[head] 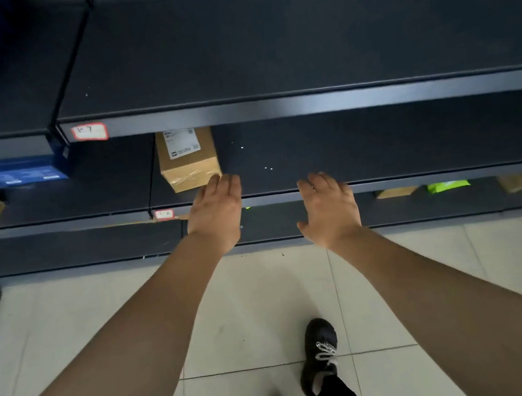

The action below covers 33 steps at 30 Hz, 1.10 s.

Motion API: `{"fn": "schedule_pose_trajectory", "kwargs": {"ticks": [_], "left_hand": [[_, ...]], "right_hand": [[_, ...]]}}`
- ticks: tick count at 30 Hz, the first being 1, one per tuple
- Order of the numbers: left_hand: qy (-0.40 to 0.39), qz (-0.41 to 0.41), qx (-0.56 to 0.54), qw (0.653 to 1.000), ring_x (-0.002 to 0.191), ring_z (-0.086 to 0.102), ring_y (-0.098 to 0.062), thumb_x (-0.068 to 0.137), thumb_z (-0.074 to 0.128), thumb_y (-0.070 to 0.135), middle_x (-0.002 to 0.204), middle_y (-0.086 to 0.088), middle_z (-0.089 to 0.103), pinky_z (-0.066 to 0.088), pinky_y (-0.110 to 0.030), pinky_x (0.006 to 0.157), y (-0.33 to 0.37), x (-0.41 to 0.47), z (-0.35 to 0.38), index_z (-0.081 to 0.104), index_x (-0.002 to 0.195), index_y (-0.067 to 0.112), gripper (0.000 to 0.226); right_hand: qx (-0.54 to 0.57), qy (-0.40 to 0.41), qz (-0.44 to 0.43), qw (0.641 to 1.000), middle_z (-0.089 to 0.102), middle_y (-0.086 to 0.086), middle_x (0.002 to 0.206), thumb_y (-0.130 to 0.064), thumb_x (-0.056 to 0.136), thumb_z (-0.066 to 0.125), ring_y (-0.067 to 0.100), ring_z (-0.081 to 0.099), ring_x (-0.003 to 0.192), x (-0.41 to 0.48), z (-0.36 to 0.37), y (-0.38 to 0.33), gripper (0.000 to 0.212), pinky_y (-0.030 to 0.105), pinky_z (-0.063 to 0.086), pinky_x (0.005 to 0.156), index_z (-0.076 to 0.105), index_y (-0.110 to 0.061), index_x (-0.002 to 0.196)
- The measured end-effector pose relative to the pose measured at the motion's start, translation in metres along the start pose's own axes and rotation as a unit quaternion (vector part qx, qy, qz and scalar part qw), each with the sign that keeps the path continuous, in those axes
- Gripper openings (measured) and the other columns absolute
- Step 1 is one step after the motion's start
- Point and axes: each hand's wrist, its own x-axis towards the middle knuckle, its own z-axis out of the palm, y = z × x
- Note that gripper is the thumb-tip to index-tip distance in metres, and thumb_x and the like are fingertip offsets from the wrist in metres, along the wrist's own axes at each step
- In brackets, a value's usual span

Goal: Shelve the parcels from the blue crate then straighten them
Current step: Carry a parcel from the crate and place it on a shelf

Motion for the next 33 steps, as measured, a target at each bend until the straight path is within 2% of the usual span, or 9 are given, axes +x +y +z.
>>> {"fn": "schedule_pose_trajectory", "kwargs": {"ticks": [3,8,13,17,20,26,30,33], "left_hand": [[0.016,0.06,0.02,0.998,0.145,0.017,-0.028,0.083,0.061,0.005,0.153,-0.01,0.024,0.018,-0.038,0.118,0.037,-0.024,-0.025,0.013,0.15,0.006,0.083],[0.037,0.14,0.021,0.989,0.147,0.012,-0.026,0.087,0.057,0.003,0.158,-0.009,0.017,0.013,-0.037,0.119,0.118,-0.059,-0.078,0.011,0.152,0.008,0.08],[0.069,0.226,0.021,0.971,0.147,0.013,-0.024,0.087,0.064,0.014,0.158,-0.007,0.018,0.017,-0.035,0.117,0.225,-0.096,-0.14,0.012,0.152,0.009,0.083],[0.11,0.287,0.015,0.951,0.144,0.02,-0.024,0.083,0.069,0.014,0.153,-0.007,0.027,0.025,-0.034,0.113,0.32,-0.133,-0.183,0.018,0.149,0.009,0.084],[0.135,0.325,0.017,0.936,0.145,0.017,-0.023,0.085,0.066,0.014,0.155,-0.006,0.024,0.023,-0.033,0.114,0.394,-0.166,-0.211,0.014,0.151,0.009,0.084],[0.168,0.409,0.014,0.897,0.144,0.019,-0.022,0.085,0.068,0.015,0.154,-0.006,0.024,0.026,-0.032,0.113,0.545,-0.228,-0.242,0.015,0.151,0.009,0.085],[0.19,0.478,0.013,0.858,0.139,0.026,-0.022,0.083,0.069,0.017,0.149,-0.006,0.031,0.03,-0.032,0.109,0.639,-0.261,-0.249,0.022,0.147,0.008,0.08],[0.2,0.529,0.009,0.825,0.139,0.027,-0.023,0.085,0.067,0.016,0.15,-0.007,0.031,0.03,-0.032,0.11,0.714,-0.284,-0.254,0.021,0.149,0.008,0.079]], "right_hand": [[0.019,0.004,0.054,0.998,0.025,0.006,0.154,-0.039,0.089,0.062,0.025,0.017,0.145,-0.055,-0.023,0.027,0.075,0.043,0.018,0.117,0.022,-0.017,0.149],[0.056,0.038,0.148,0.987,0.029,0.005,0.152,-0.037,0.089,0.06,0.025,0.019,0.144,-0.149,-0.061,0.086,0.071,0.041,0.02,0.114,0.025,-0.017,0.147],[0.067,0.09,0.228,0.967,0.033,0.005,0.149,-0.035,0.088,0.062,0.025,0.022,0.142,-0.253,-0.097,0.162,0.065,0.04,0.022,0.114,0.032,-0.018,0.143],[0.066,0.117,0.277,0.951,0.029,0.006,0.152,-0.036,0.09,0.061,0.027,0.017,0.145,-0.338,-0.122,0.229,0.069,0.04,0.019,0.116,0.028,-0.016,0.146],[0.058,0.139,0.317,0.936,0.029,0.007,0.152,-0.037,0.088,0.062,0.027,0.017,0.145,-0.405,-0.137,0.281,0.07,0.04,0.021,0.114,0.028,-0.017,0.146],[0.035,0.176,0.408,0.895,0.041,0.005,0.139,-0.035,0.084,0.065,0.027,0.027,0.139,-0.537,-0.149,0.376,0.057,0.04,0.028,0.108,0.04,-0.017,0.133],[0.028,0.184,0.477,0.859,0.039,0.005,0.143,-0.033,0.086,0.063,0.026,0.022,0.142,-0.618,-0.146,0.431,0.061,0.04,0.027,0.111,0.038,-0.017,0.139],[0.024,0.182,0.529,0.829,0.033,0.006,0.149,-0.034,0.088,0.062,0.026,0.018,0.145,-0.674,-0.14,0.471,0.066,0.04,0.024,0.113,0.032,-0.017,0.144]]}}
